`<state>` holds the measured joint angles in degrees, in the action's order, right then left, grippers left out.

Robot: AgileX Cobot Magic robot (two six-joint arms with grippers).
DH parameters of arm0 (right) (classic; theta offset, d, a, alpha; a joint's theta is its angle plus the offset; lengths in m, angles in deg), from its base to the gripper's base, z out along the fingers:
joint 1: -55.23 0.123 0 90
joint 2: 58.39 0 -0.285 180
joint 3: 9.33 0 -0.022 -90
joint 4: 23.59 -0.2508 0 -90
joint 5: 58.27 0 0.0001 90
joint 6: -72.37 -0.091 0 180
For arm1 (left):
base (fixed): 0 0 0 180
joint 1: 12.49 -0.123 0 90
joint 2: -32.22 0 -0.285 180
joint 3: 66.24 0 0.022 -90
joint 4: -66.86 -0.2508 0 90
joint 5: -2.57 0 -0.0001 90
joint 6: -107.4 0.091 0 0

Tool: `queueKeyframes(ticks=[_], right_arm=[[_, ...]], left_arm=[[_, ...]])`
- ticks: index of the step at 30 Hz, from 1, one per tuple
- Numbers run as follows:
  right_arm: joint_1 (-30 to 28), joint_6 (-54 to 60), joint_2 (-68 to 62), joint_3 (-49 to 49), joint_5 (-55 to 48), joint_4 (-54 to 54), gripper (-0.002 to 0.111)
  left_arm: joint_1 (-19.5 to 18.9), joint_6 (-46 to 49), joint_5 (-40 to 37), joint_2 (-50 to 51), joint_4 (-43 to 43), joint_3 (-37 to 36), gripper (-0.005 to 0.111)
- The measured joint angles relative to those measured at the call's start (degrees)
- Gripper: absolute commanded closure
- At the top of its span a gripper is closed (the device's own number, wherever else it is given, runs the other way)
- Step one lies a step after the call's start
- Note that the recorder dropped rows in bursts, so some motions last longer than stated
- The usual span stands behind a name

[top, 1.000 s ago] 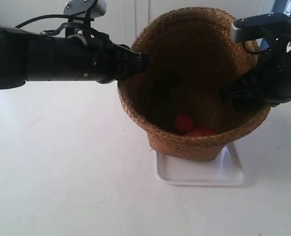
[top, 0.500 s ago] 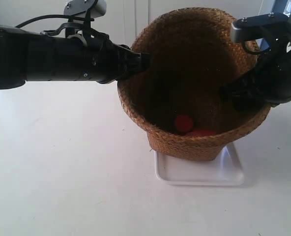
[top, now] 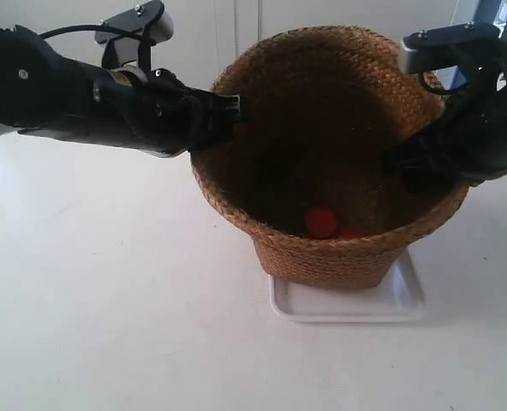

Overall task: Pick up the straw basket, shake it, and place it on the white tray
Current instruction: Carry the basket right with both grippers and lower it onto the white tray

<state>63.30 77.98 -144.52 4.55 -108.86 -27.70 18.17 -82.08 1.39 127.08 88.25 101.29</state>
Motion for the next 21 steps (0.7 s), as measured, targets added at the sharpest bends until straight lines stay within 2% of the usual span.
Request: queueKeyframes(ticks=[4,13,21], right_arm=[[0.0,0.0,0.0,0.0,0.0,0.1,0.108],[0.0,0.3,0.0,0.0,0.3,0.1,0.108],[0.0,0.7,0.0,0.0,6.0,-3.1,0.108]], left_arm=[[0.4,-4.8,0.0,0.0,-3.0,0.1,0.107],[0.5,-12.2,0.8,0.9,-3.2,0.3,0.107],[0.5,-14.7,1.2,1.1,-3.2,0.3,0.107]])
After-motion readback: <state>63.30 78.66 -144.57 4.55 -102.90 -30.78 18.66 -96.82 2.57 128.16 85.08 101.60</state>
